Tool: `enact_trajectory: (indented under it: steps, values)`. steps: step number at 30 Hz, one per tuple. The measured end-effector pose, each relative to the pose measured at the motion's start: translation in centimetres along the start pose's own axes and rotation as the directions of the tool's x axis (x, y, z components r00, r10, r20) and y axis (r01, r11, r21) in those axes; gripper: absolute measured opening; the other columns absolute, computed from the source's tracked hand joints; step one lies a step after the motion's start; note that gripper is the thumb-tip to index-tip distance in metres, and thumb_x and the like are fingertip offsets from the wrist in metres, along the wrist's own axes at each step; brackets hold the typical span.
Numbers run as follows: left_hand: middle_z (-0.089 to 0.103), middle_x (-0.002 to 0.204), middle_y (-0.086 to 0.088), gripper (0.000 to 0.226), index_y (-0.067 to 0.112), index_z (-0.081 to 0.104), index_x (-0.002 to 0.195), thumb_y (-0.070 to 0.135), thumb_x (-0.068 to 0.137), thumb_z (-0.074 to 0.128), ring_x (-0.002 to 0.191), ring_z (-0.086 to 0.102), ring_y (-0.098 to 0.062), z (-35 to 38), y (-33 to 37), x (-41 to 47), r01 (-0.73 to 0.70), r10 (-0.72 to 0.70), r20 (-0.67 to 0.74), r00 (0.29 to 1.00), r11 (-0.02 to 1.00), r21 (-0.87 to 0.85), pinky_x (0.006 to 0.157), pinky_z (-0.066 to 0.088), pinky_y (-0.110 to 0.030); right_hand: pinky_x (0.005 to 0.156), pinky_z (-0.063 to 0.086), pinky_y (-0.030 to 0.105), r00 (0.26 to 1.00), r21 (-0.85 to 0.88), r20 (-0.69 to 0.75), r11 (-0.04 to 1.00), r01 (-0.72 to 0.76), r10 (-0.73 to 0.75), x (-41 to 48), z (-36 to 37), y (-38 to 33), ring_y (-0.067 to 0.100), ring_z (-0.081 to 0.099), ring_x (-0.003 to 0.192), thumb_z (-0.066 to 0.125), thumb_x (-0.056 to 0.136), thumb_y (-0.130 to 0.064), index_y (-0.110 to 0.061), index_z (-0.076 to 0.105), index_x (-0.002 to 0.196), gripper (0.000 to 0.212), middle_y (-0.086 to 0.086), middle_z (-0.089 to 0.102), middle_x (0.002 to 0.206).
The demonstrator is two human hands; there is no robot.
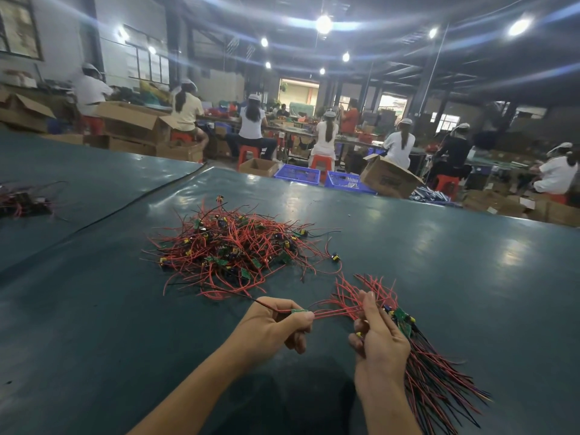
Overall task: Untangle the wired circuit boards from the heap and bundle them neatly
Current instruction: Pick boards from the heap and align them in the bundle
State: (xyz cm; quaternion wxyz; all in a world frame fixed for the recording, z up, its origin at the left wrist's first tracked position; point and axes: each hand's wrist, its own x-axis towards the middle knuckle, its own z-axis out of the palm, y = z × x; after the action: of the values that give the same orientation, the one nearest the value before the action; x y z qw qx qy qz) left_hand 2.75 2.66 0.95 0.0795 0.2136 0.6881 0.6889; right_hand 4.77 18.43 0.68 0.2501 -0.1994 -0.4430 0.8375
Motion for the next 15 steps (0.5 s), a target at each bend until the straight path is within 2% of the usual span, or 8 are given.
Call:
enact_trajectory:
  steps: [2, 4, 6, 9, 12, 15]
  values:
    - [0.063, 0.054, -0.007, 0.023, 0.008, 0.067, 0.067, 0.021, 0.086, 0.065, 0.052, 0.058, -0.018, 0.0, 0.0, 0.0, -0.008, 0.008, -0.005, 1.0, 1.0, 0.002, 0.057, 0.047, -0.025, 0.032, 0.031, 0.014, 1.0, 0.022, -0.011, 1.0, -0.004, 0.005, 0.2, -0.1, 0.0, 0.0, 0.044, 0.041, 0.074, 0.084, -0.017, -0.014, 0.078, 0.069, 0.016, -0.006, 0.061, 0.059]
    - [0.064, 0.055, -0.007, 0.023, 0.008, 0.069, 0.069, 0.015, 0.091, 0.065, 0.052, 0.059, -0.016, -0.1, -0.1, 0.0, -0.025, 0.025, -0.039, 0.999, 1.0, -0.001, 0.056, 0.048, -0.023, 0.033, 0.031, 0.015, 1.0, 0.025, 0.005, 1.0, -0.006, 0.005, 0.1, 0.0, 0.2, 0.001, 0.044, 0.042, 0.073, 0.083, -0.022, -0.016, 0.079, 0.071, 0.015, -0.008, 0.058, 0.056]
    - [0.066, 0.058, -0.008, 0.021, 0.006, 0.07, 0.074, 0.01, 0.092, 0.062, 0.053, 0.061, -0.017, -0.2, -0.2, 0.1, -0.046, 0.044, -0.123, 0.991, 0.999, -0.018, 0.055, 0.048, -0.023, 0.033, 0.031, 0.016, 0.999, -0.01, 0.041, 1.0, -0.005, 0.006, -0.4, 0.2, 0.6, 0.001, 0.043, 0.042, 0.072, 0.083, -0.028, -0.018, 0.079, 0.072, 0.017, -0.007, 0.059, 0.057]
    - [0.066, 0.06, -0.006, 0.012, 0.007, 0.072, 0.084, 0.01, 0.091, 0.063, 0.053, 0.059, -0.017, -0.6, -0.1, 0.2, -0.1, 0.091, -0.307, 0.947, 0.995, -0.016, 0.054, 0.049, -0.026, 0.034, 0.031, 0.016, 0.987, -0.17, 0.153, 0.985, -0.029, 0.056, -1.2, 0.6, 1.1, 0.002, 0.045, 0.041, 0.067, 0.086, -0.037, -0.018, 0.078, 0.075, 0.024, -0.002, 0.067, 0.063]
    - [0.061, 0.058, 0.001, 0.008, 0.016, 0.073, 0.092, 0.012, 0.088, 0.068, 0.05, 0.056, -0.01, -0.9, -0.4, 0.2, -0.17, 0.219, -0.435, 0.873, 0.974, 0.15, 0.052, 0.048, -0.02, 0.037, 0.034, 0.017, 0.951, -0.323, 0.282, 0.946, -0.027, 0.124, -2.3, 1.0, 1.6, 0.005, 0.049, 0.043, 0.065, 0.087, -0.039, -0.017, 0.079, 0.079, 0.027, 0.0, 0.071, 0.068]
    - [0.064, 0.067, 0.009, 0.021, 0.02, 0.073, 0.104, 0.012, 0.085, 0.071, 0.057, 0.058, -0.001, -0.4, -0.8, 0.1, -0.205, 0.343, -0.409, 0.846, 0.916, 0.344, 0.058, 0.047, -0.015, 0.042, 0.041, 0.019, 0.9, -0.405, 0.405, 0.914, 0.02, 0.159, -3.5, 1.4, 1.7, 0.006, 0.059, 0.053, 0.065, 0.082, -0.044, -0.024, 0.079, 0.079, 0.025, 0.001, 0.075, 0.077]
